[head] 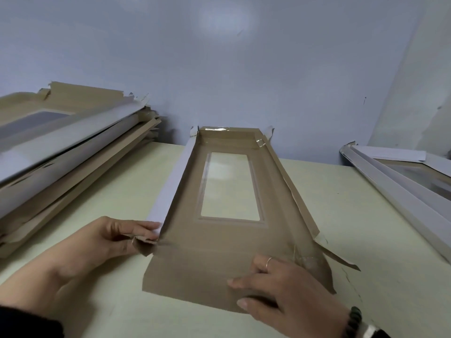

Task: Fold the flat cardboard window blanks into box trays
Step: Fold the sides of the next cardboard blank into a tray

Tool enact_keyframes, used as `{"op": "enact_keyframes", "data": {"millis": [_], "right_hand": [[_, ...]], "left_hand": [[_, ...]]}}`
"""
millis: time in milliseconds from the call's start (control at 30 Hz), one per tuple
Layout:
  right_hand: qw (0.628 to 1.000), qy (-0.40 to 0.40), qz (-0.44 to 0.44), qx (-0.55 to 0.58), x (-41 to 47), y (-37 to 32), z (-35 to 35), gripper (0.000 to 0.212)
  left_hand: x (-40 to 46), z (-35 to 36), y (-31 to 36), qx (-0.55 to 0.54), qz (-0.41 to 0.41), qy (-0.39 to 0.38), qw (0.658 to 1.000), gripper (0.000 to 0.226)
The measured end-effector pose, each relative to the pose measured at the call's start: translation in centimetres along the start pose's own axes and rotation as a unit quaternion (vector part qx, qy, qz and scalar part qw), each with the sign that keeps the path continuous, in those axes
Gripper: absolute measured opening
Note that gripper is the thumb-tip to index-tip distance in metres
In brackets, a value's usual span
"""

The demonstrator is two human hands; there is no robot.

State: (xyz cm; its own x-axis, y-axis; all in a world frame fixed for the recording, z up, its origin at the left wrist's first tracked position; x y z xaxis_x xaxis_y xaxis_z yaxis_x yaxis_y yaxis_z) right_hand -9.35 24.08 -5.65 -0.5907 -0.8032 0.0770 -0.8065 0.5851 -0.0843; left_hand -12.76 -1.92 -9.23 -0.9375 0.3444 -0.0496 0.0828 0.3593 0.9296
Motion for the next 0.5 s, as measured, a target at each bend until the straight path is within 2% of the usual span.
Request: {"op": "enact_keyframes", "data": {"millis": [100,167,233,267,300,400,500], "right_hand": [[1.0,0.012,-0.008,-0.007,-0.2,0.0,-0.1,0.026],[1.0,0.001,-0.001,-0.017,-0.2,0.0,0.1,0.025],[0.998,0.019,0.003,-0.056,-0.1,0.0,0.0,0.022],[0.997,0.033,0.003,-0.063,-0.2,0.0,-0.1,0.021],[0.997,0.061,-0.008,-0.047,-0.3,0.1,-0.4,0.02],[0.973,0.226,-0.002,0.057,-1.6,2.0,-2.7,0.015],[0.903,0.385,0.127,0.144,-4.8,6.7,-5.1,0.017]], "left_hand": [[-0.2,0.8,-0.2,-0.032,-0.043,-0.053,0.997,0.027],[0.0,0.7,0.1,0.017,-0.052,0.01,0.998,0.027],[0.4,1.0,1.8,0.134,-0.014,0.095,0.986,0.022],[0.7,1.7,2.6,0.17,0.01,0.108,0.979,0.027],[0.9,2.4,3.2,0.189,0.025,0.108,0.976,0.031],[1.5,3.5,3.2,0.24,0.027,0.091,0.966,0.03],[1.7,3.7,3.0,0.265,0.021,0.081,0.961,0.03]]}}
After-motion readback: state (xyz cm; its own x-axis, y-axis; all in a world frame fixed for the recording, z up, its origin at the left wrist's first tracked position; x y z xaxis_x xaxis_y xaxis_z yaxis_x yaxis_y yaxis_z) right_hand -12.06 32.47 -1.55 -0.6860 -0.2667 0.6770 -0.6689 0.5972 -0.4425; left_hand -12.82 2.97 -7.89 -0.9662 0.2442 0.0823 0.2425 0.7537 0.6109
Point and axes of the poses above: each hand's wrist, its own x-axis towards the middle knuckle, its own z-axis out of the palm, y = z × x, the point moved 7 cm from there along x, towards the middle knuckle, and after that the axes turned 13 degrees about -y, right-handed, at the moved point
